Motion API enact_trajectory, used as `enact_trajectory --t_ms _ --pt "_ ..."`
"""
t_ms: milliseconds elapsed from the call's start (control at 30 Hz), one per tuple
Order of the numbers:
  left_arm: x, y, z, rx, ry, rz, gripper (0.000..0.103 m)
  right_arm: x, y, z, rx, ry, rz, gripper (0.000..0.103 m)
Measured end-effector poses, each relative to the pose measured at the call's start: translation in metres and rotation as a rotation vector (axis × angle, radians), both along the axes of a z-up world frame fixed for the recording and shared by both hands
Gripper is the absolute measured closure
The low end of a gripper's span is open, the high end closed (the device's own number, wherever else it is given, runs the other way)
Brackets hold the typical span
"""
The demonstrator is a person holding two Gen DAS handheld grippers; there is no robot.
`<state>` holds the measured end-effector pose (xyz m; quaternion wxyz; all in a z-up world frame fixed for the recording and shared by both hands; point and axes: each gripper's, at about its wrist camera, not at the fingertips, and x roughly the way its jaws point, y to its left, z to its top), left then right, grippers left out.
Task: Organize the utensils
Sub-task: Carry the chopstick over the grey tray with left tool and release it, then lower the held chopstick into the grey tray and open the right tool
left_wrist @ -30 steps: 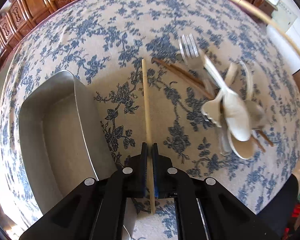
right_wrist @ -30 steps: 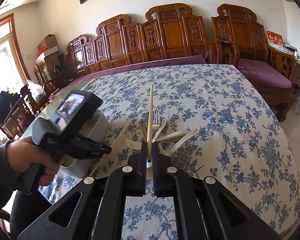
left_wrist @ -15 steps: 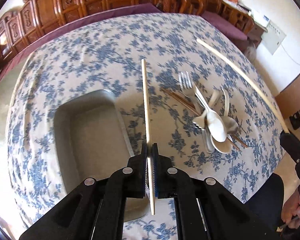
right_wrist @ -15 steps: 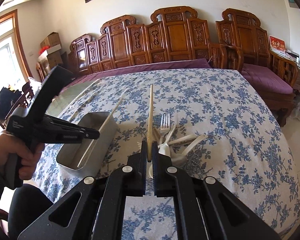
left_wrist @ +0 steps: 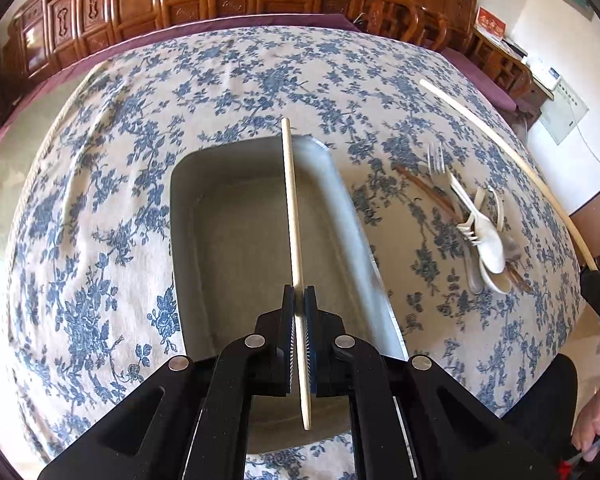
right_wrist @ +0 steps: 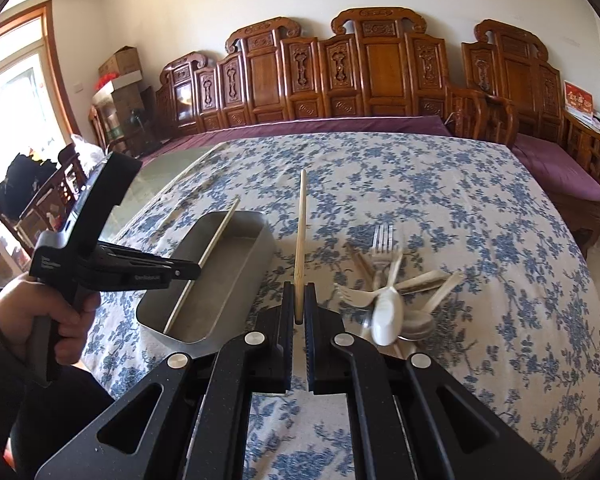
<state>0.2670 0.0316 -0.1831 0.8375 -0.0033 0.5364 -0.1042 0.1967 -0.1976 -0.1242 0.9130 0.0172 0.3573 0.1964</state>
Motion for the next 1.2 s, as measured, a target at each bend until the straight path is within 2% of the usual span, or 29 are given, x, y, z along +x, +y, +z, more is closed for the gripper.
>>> enact_trajectory --t_ms 200,233,267,400,633,1200 --pt "-0.001 0.016 -0.011 -0.031 -0.029 0.038 0.098 0.004 0.023 -0.004 -0.017 0.012 0.029 0.097" --pt "-0.001 0.018 -0.012 -0.038 -0.031 0.042 0.095 0.004 0.027 -0.004 -0.019 0.014 0.035 0.097" --pt "-0.002 0.021 -0.014 -0.045 -0.029 0.044 0.088 0.005 0.031 -0.005 -0.02 0.015 0.041 0.097" --pt "-0.007 0.032 -0.007 -0.074 -0.065 0.068 0.085 0.008 0.046 -0.006 -0.018 0.022 0.061 0.097" --pt "-0.013 0.044 0.009 -0.043 -0.136 0.069 0.084 0.013 0.076 -0.017 -0.031 0.047 0.103 0.097" --pt "-0.01 0.076 0.015 -0.039 -0.169 0.122 0.084 0.043 0.128 -0.06 -0.061 0.162 0.163 0.097"
